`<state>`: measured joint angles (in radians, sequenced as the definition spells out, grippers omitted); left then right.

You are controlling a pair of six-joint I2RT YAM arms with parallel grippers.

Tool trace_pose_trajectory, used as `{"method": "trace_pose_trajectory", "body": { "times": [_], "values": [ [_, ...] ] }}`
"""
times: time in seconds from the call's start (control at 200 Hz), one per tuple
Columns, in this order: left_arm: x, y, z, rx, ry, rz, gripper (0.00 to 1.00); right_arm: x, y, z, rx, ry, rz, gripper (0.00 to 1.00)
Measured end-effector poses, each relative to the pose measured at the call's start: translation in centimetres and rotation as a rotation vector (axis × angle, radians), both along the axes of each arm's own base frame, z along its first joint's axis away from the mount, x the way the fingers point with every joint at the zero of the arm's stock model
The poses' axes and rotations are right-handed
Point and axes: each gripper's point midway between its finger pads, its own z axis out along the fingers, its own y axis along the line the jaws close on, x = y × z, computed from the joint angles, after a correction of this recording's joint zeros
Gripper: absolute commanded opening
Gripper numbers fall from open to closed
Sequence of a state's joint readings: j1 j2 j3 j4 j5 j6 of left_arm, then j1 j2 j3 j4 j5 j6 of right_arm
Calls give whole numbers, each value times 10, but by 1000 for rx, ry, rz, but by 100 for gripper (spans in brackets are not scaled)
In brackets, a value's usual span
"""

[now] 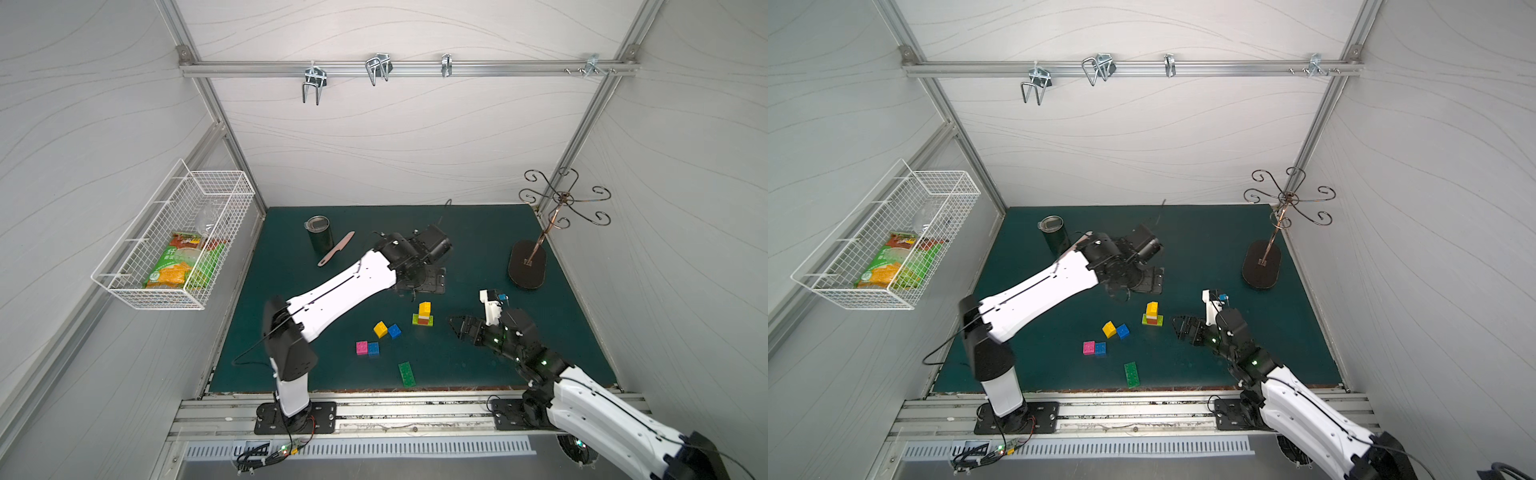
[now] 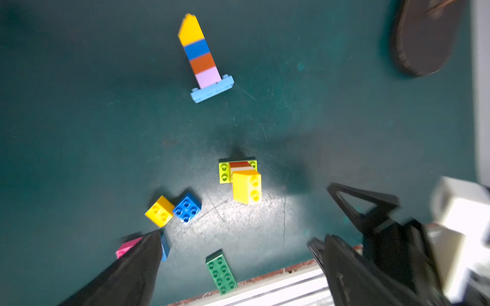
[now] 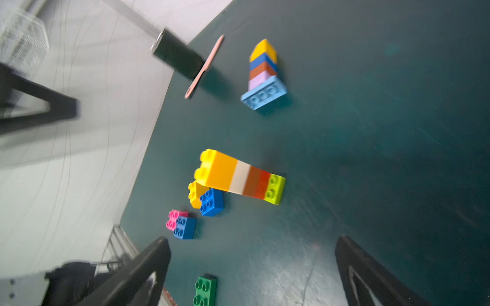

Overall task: Assemble the number 1 with lego
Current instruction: Assemble the lego brick with the lego brick, then adjust the lego brick at the center of the board.

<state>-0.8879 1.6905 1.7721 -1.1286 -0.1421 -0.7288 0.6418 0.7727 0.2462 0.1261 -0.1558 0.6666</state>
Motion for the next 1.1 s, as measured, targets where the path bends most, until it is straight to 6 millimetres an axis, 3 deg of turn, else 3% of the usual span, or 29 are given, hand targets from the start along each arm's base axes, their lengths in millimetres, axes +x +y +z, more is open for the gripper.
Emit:
{"method": "trace_pose_trajectory", "body": {
  "times": [0.095,0.175,0.325,0.55,0.725,0.876,0.996,1.101],
  "values": [
    [-14,31,10,-44,-26,33,100,4,15,-5,-40,1,84,99],
    [-24,55,7,-55,-28,58,100,6,27,-6,-76,-16,154,99],
    [-41,90,-8,-67,-15,88,100,8,51,19,-114,-157,281,99],
    [-53,128,-16,-116,-9,129,100,8,56,23,-177,-330,367,99],
    [-55,142,-21,-149,4,133,100,0,65,1,-278,-411,449,99],
    [-55,158,-28,-180,29,152,100,-10,76,-35,-415,-432,549,99],
    [-57,167,-38,-200,60,158,100,-5,72,-55,-500,-438,564,99],
    [-60,168,-45,-213,87,136,100,0,71,-61,-535,-455,559,99]
  ]
}}
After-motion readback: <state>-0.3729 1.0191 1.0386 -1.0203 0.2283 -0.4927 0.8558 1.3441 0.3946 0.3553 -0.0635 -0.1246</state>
